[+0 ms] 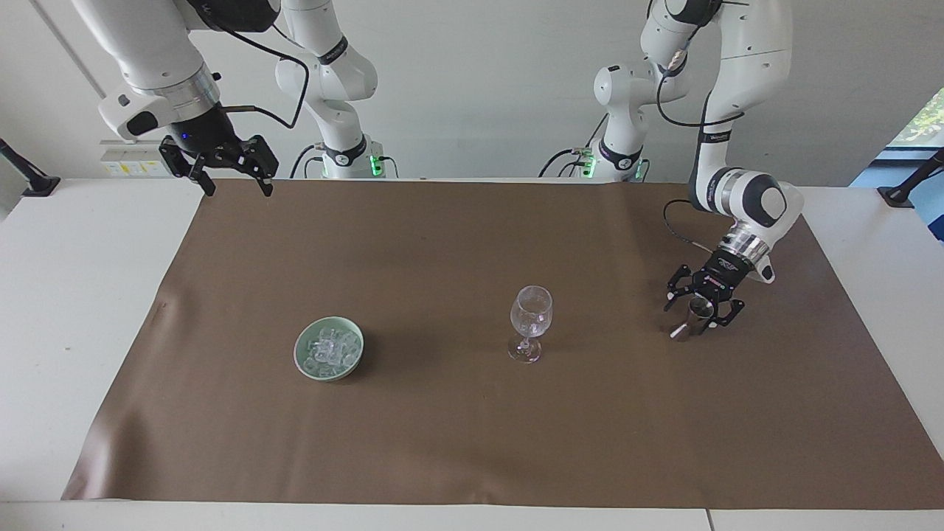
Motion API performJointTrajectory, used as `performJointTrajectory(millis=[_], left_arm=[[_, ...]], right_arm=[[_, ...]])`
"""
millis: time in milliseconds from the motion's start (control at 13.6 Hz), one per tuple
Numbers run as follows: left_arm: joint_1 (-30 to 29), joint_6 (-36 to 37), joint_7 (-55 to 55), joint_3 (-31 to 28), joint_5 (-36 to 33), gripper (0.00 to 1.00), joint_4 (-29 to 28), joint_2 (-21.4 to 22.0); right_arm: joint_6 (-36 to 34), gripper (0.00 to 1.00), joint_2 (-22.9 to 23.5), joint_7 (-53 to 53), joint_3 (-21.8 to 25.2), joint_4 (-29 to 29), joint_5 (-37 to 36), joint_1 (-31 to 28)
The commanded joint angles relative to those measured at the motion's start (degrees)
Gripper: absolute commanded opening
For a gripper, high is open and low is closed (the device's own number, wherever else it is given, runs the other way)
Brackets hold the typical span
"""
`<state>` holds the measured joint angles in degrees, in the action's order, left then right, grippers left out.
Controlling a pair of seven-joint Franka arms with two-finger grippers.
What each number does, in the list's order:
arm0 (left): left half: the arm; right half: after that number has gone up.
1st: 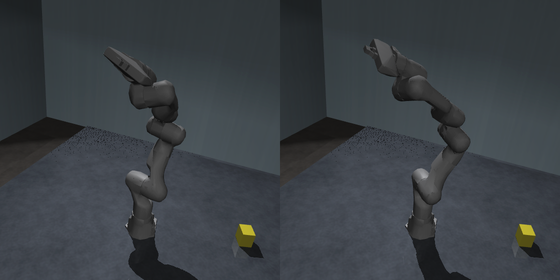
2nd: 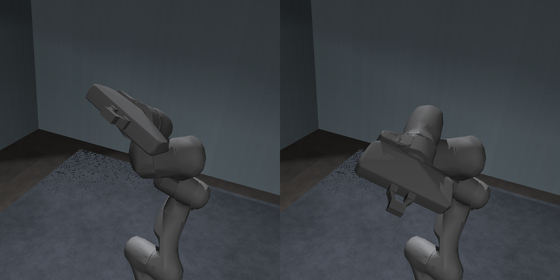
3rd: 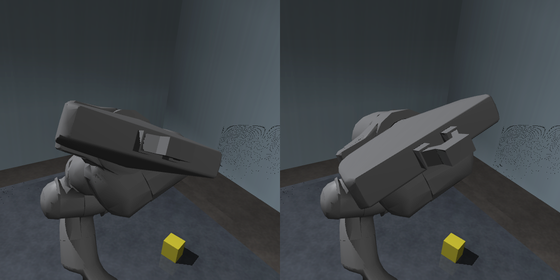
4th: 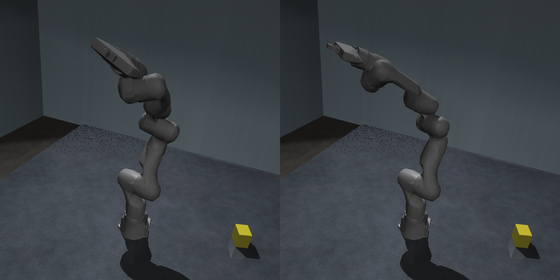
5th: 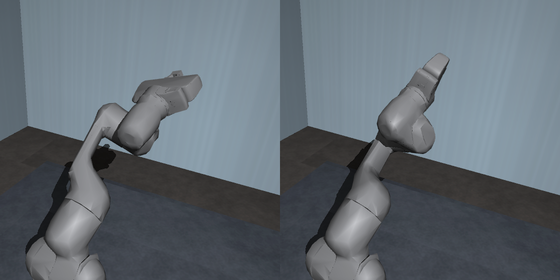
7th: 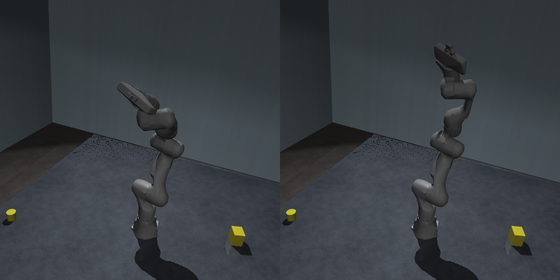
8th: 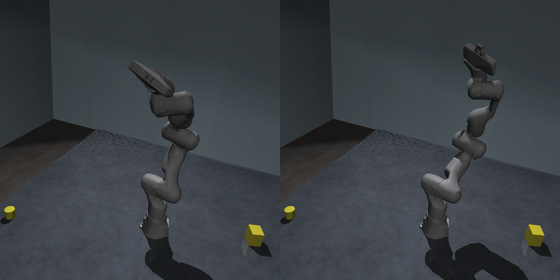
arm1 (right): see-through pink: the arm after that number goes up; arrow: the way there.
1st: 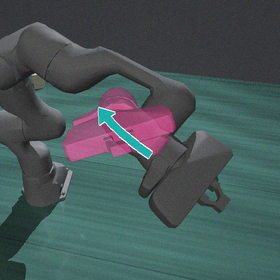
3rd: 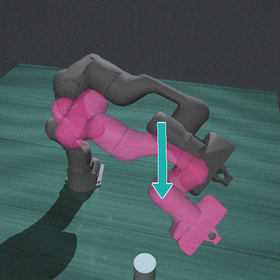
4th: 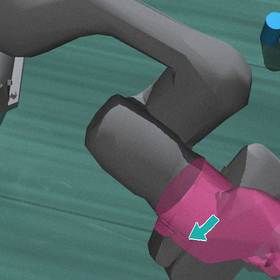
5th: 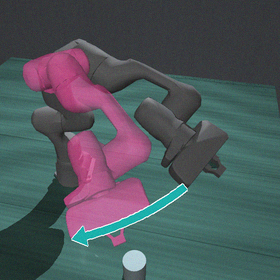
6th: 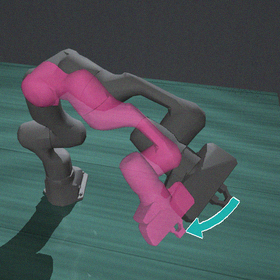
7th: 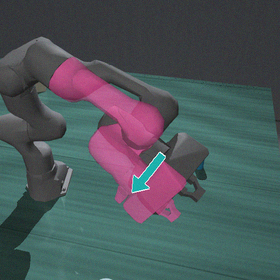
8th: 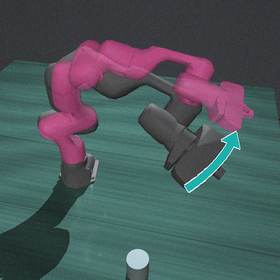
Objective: Pour wine and add ice with both arms
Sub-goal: 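Close the left gripper around the silver cup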
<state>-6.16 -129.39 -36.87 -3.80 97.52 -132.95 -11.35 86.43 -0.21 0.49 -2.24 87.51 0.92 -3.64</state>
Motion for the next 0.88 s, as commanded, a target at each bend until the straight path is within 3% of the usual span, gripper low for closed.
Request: performJointTrajectory(millis=[0, 440, 807], left_arm=[[1.2, -1.5, 0.8, -0.4, 1.5, 0.69, 0.6, -0.7], [1.2, -1.5, 0.7, -0.4, 1.5, 0.43, 0.6, -0.7], [1.2, -1.6, 0.5, -0.4, 1.5, 0.33, 0.7, -0.7]], right_arm=[[0.2, 1.00, -0.9, -0.3, -0.2, 1.2, 0.5, -0.5], [0.2, 1.00, -0.9, -0.3, -0.2, 1.2, 0.5, -0.5], [0.2, 1.00, -0.9, -0.3, -0.2, 1.2, 0.5, -0.5]])
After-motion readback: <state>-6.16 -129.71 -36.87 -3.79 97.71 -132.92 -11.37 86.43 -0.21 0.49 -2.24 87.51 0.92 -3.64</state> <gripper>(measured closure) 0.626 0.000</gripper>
